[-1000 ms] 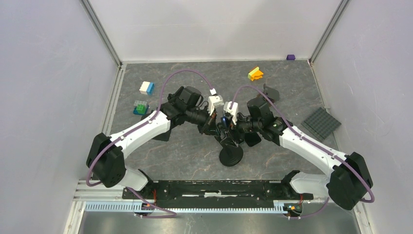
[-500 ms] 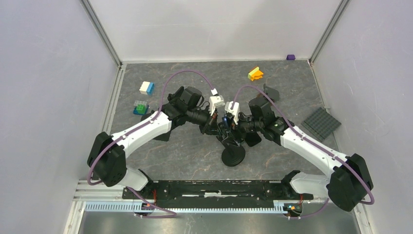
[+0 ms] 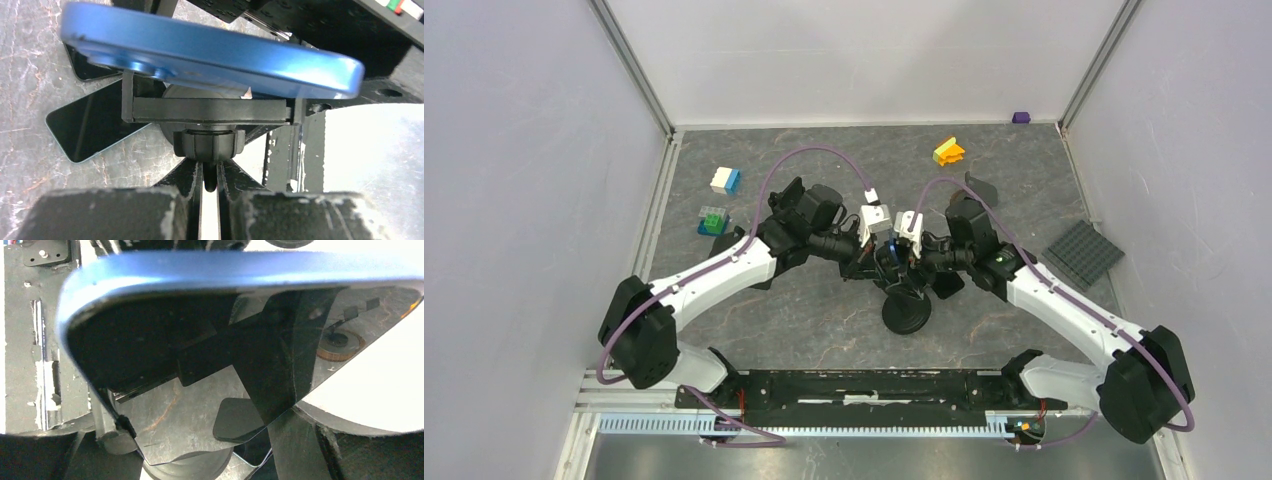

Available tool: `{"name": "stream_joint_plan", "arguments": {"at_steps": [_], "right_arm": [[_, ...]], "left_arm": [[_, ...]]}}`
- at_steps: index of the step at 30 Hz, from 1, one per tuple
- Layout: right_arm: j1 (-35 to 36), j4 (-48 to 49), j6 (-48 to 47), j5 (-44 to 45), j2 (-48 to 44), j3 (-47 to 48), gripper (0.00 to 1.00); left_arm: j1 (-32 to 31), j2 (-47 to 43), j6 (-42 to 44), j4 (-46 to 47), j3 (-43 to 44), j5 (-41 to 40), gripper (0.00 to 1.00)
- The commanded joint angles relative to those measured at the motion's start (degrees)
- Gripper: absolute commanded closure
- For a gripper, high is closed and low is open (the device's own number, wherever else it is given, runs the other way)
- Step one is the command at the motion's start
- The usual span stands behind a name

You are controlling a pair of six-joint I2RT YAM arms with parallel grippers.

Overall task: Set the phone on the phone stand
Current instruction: Install the phone on the phone stand.

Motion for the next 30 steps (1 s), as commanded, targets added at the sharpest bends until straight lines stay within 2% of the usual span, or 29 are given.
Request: {"name": "stream_joint_plan", "arguments": {"at_steps": [1, 19, 30], "right_arm": [[-0.4, 11.5, -3.2, -9.2, -3.1, 1.7, 1.00], [-5.4, 11.3, -1.5, -2.3, -2.1, 1.2, 1.00], [-6.3, 14.6, -5.6, -10.7, -4.2, -2.3, 1.00]], "left_arm": [[-1.7, -0.2, 7.7, 1.1, -0.9, -5.1, 0.98], [-1.7, -1.8, 11.4, -1.1, -1.3, -9.7, 0.98], [-1.6, -1.4, 15.1, -1.4, -2.7, -3.4, 0.98]]}}
